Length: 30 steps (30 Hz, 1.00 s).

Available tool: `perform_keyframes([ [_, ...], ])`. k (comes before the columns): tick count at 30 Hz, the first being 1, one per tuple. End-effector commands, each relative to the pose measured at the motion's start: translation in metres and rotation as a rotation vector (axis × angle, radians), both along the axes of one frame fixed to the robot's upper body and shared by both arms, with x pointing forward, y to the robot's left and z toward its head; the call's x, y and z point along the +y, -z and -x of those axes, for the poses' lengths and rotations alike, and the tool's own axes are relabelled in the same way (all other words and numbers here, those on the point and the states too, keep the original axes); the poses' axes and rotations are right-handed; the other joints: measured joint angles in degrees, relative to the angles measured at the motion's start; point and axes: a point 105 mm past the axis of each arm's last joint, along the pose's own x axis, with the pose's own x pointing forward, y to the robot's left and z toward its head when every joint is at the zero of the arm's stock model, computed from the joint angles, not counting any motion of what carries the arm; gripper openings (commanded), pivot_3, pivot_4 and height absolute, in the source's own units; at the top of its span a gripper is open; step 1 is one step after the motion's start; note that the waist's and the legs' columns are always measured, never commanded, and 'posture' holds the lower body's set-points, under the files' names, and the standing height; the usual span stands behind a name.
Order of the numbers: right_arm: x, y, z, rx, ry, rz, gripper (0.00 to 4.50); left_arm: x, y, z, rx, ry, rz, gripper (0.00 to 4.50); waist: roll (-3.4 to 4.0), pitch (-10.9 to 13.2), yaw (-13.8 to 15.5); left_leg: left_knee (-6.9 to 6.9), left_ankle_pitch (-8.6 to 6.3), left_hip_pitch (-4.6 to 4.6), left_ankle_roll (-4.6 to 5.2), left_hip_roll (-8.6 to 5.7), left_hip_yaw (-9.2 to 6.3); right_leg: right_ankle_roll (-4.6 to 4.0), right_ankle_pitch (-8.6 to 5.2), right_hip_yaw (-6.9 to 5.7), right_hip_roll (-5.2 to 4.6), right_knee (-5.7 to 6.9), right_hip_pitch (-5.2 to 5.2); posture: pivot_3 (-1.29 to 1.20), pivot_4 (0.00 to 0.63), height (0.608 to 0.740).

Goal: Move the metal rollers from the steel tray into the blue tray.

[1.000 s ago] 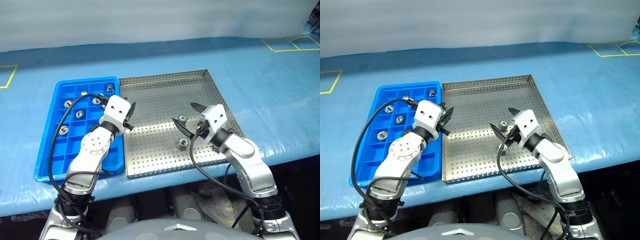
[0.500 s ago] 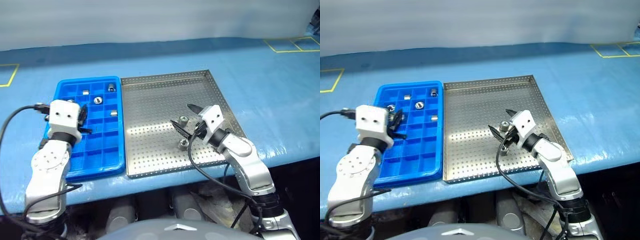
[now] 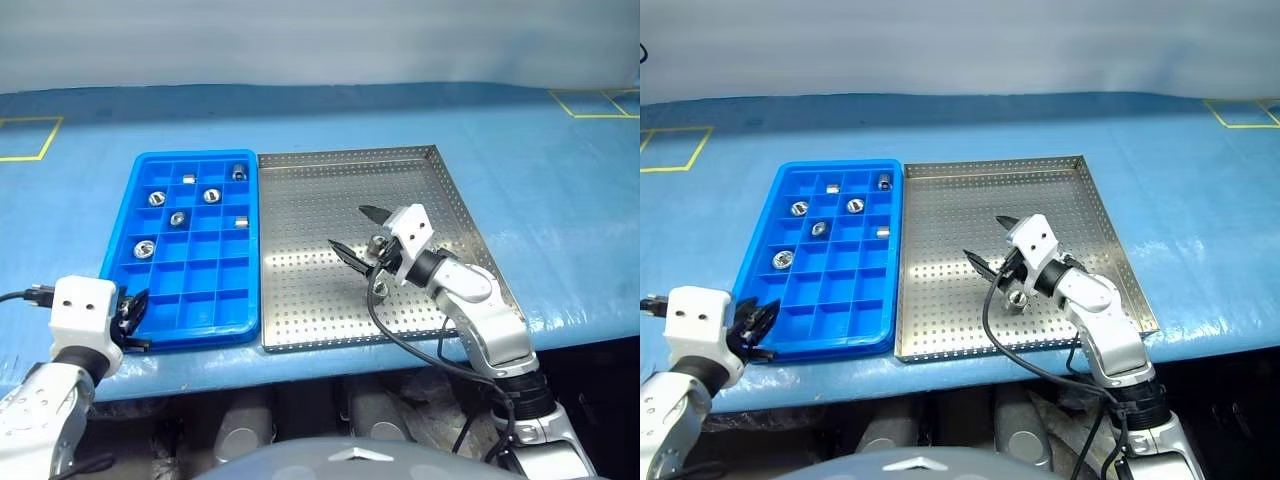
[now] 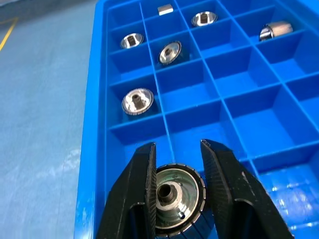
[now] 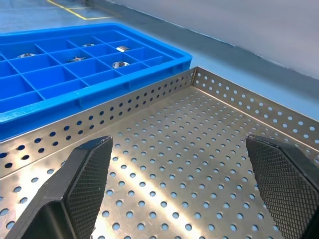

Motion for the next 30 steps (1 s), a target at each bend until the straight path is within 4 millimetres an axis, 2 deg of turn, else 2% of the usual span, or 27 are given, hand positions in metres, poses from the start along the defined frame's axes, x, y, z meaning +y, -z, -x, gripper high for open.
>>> perform_keyframes([
  [1,0.002,-0.012,-0.001,-0.048,-0.014,-0.015,4.5,0.004,-0.003,0.0,-0.022,-0.022,-0.022,1.16,-0.02,0.0,0.3,0.0,0.0,0.0,0.0,0.0,0.0,-0.02,0.01,0.0,0.0,0.0,0.01,-0.01,0.15,0.74],
  [8,0.001,-0.013,0.0,-0.051,-0.012,-0.014,4.5,0.019,-0.003,-0.003,-0.028,-0.07,-0.051,1.16,-0.04,0.0,0.2,-0.01,-0.01,0.0,0.01,0.0,0.02,-0.18,0.09,-0.01,-0.02,0.0,0.0,-0.02,0.15,0.74],
  [12,0.001,-0.013,0.0,-0.053,-0.009,-0.015,4.5,0.014,-0.004,-0.012,-0.04,-0.026,-0.064,1.16,-0.08,0.0,0.3,-0.01,-0.01,0.0,0.0,0.01,0.01,-0.19,0.09,-0.04,-0.02,0.0,0.01,-0.02,0.15,0.74],
  [17,-0.001,-0.014,0.0,-0.057,0.0,-0.014,4.5,0.01,-0.016,-0.024,-0.106,-0.012,-0.051,2.61,-0.09,0.0,0.2,-0.02,-0.01,0.0,0.01,0.0,0.02,-0.19,0.09,-0.04,-0.05,-0.01,0.01,-0.03,0.15,0.74],
  [23,-0.004,-0.016,0.001,-0.067,0.018,-0.016,4.5,0.004,-0.026,-0.032,-0.15,0.028,-0.047,2.61,-0.08,0.0,0.0,-0.02,-0.01,0.0,0.0,0.01,0.04,-0.21,0.09,-0.06,-0.06,0.0,-0.01,-0.06,0.15,0.74],
  [26,-0.006,-0.016,0.001,-0.069,0.03,-0.011,4.5,-0.019,-0.043,-0.044,-0.245,0.125,0.033,2.61,-0.11,0.0,0.2,-0.03,-0.01,-0.01,0.0,0.01,0.03,-0.22,0.08,-0.07,-0.06,-0.01,-0.01,-0.08,0.15,0.74],
  [30,-0.013,-0.021,0.001,-0.089,0.061,-0.001,4.5,-0.09,-0.05,-0.061,-0.279,0.431,0.274,2.61,-0.13,0.0,0.3,0.0,0.0,0.01,0.01,-0.06,0.0,-0.2,0.1,-0.12,-0.13,-0.01,0.08,-0.12,0.15,0.74],
])
